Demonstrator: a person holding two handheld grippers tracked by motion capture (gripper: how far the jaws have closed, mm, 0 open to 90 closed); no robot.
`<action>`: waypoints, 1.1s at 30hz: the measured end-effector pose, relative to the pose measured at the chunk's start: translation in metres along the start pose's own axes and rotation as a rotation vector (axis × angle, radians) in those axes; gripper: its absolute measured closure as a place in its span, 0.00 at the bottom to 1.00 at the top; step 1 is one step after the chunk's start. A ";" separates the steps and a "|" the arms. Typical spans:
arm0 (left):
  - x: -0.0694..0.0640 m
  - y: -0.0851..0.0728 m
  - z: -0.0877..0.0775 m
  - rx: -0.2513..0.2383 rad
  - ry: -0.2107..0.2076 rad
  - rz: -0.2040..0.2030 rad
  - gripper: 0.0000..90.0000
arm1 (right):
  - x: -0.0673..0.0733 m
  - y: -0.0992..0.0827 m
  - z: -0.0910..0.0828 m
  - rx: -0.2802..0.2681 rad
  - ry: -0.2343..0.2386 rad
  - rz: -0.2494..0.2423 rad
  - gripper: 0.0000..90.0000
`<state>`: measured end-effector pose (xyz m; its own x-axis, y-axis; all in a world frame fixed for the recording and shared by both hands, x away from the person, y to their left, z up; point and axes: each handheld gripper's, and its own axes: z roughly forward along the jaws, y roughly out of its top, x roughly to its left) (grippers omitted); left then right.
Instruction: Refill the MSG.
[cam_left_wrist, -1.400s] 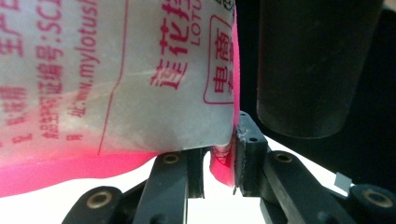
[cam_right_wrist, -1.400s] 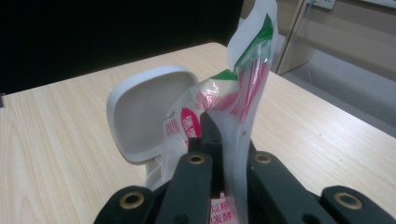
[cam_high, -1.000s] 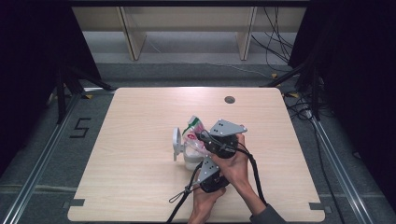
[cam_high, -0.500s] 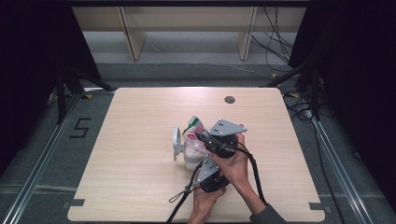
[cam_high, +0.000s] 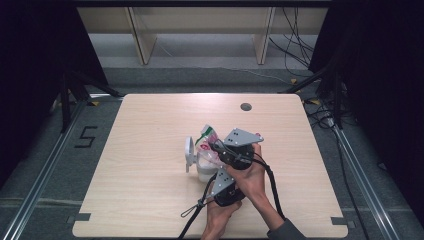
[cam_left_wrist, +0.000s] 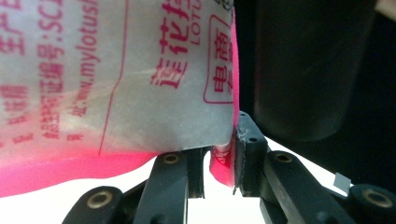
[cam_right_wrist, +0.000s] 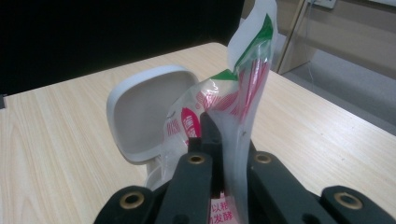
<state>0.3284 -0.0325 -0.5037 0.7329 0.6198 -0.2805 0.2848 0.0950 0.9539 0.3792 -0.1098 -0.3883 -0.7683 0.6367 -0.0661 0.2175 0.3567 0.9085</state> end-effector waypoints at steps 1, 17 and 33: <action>0.001 0.000 0.001 -0.008 -0.011 -0.001 0.85 | 0.000 0.001 -0.002 -0.001 0.006 0.002 1.00; -0.001 0.001 0.000 -0.009 -0.016 0.000 0.85 | -0.001 0.001 -0.001 -0.012 0.003 -0.007 1.00; -0.001 0.001 -0.001 -0.003 -0.013 0.002 0.85 | -0.001 -0.001 0.000 0.011 0.016 0.007 1.00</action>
<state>0.3278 -0.0323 -0.5029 0.7415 0.6095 -0.2804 0.2819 0.0961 0.9546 0.3799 -0.1105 -0.3889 -0.7765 0.6279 -0.0530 0.2291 0.3597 0.9045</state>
